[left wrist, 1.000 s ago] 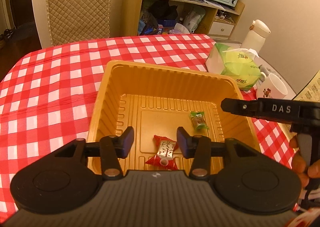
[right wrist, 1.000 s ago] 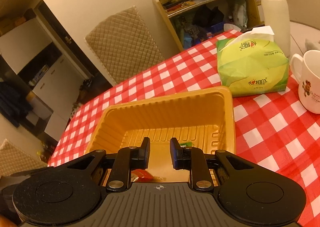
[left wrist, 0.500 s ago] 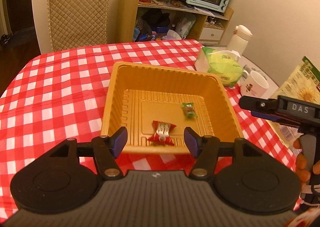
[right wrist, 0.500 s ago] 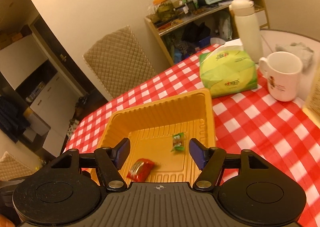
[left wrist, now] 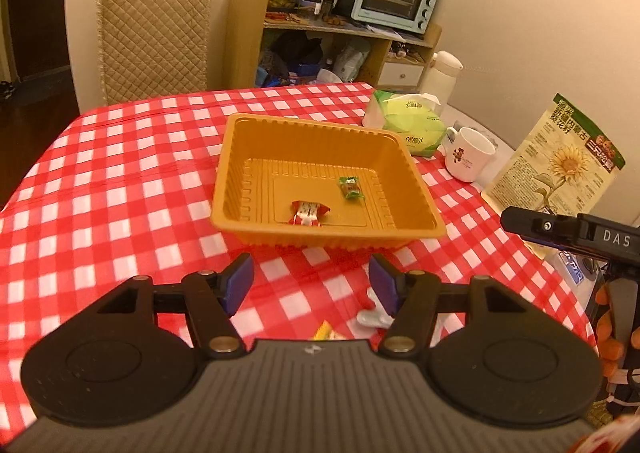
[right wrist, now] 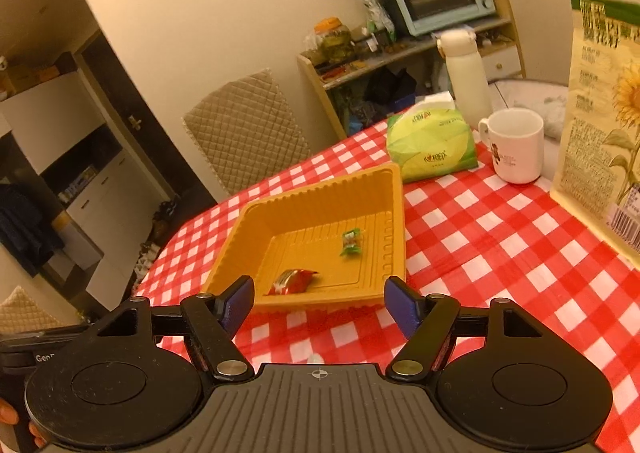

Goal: Organize snacks
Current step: 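Move both open grippers back to the remaining snacks on the cloth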

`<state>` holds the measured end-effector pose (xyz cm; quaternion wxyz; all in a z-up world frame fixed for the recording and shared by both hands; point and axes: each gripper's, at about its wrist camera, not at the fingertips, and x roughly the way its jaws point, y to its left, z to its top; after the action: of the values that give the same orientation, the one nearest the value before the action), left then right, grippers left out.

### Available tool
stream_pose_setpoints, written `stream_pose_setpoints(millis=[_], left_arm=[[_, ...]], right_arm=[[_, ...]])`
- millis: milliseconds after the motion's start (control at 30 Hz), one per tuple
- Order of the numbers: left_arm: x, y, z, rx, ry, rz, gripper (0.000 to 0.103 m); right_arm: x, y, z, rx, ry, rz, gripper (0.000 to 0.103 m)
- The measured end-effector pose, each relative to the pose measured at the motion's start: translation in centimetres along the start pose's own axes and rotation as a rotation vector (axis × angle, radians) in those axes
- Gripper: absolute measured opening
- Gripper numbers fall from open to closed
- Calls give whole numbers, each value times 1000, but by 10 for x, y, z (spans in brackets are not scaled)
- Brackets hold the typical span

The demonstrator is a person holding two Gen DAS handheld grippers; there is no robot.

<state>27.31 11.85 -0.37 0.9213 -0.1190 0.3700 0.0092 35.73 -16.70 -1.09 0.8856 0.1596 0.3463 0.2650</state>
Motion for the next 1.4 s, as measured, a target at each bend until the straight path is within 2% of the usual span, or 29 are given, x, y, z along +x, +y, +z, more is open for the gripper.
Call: stream_pose_setpoints(millis=[200, 467, 700, 967, 1200, 1400], left_arm=[[-42, -10, -30, -49, -42, 38, 60], [-74, -35, -82, -92, -35, 133, 60], [-84, -59, -130, -156, 5, 202, 60], [-92, -77, -175, -206, 41, 279, 60], [-92, -83, -198, -234, 74, 317, 56], [-85, -77, -199, -225, 82, 319, 52]], right_arm=[[-27, 10, -17, -136, 13, 49, 72], [-52, -9, -50, -241, 125, 122, 72], [-69, -30, -86, -336, 214, 163, 72], [-75, -48, -116, -371, 292, 200, 72], [-76, -56, -134, -383, 341, 215, 72], [-70, -58, -137, -374, 347, 192, 72]])
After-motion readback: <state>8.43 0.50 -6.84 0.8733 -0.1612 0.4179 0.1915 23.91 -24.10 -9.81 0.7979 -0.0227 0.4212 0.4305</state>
